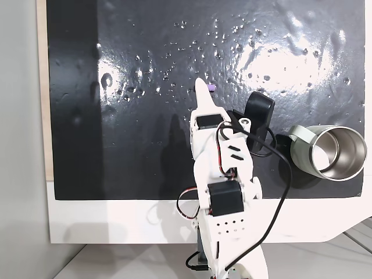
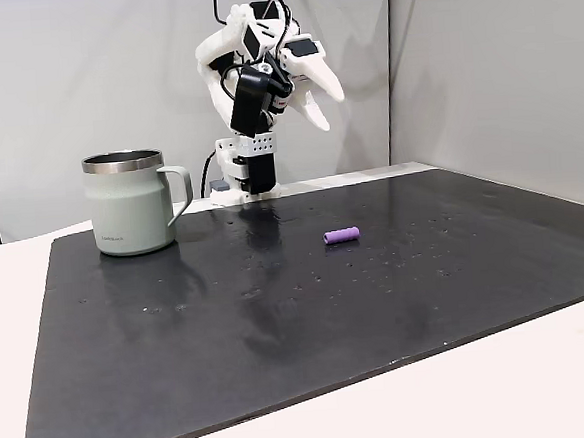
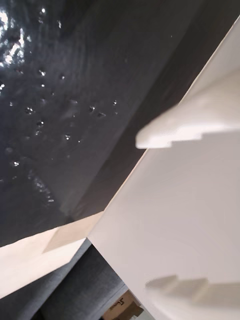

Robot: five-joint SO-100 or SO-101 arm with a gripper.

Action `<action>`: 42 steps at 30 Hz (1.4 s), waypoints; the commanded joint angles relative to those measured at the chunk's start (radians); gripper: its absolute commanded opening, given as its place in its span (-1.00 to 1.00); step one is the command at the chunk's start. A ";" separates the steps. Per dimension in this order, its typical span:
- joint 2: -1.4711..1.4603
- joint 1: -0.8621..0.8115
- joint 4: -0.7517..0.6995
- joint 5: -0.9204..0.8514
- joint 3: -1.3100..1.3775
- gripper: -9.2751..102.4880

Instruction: Grasp a pengrip and put it in the cup.

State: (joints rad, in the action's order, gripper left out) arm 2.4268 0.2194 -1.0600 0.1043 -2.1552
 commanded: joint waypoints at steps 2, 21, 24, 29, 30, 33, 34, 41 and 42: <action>-0.115 -0.009 -0.066 0.052 0.164 -0.35; -0.684 -0.060 -0.264 0.183 0.532 -0.36; -0.724 -0.054 -0.259 0.183 0.555 -0.36; -0.833 -0.052 -0.270 0.181 0.609 -0.35; -0.853 -0.052 -0.268 0.176 0.615 -0.35; -0.897 -0.046 -0.245 0.150 0.611 -0.35; -0.911 -0.043 -0.236 0.141 0.607 -0.35; -1.022 -0.043 -0.190 0.101 0.624 -0.36; -1.037 -0.043 -0.184 0.097 0.629 -0.36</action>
State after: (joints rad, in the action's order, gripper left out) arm 1.4036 0.1672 -1.2671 0.2255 -1.5953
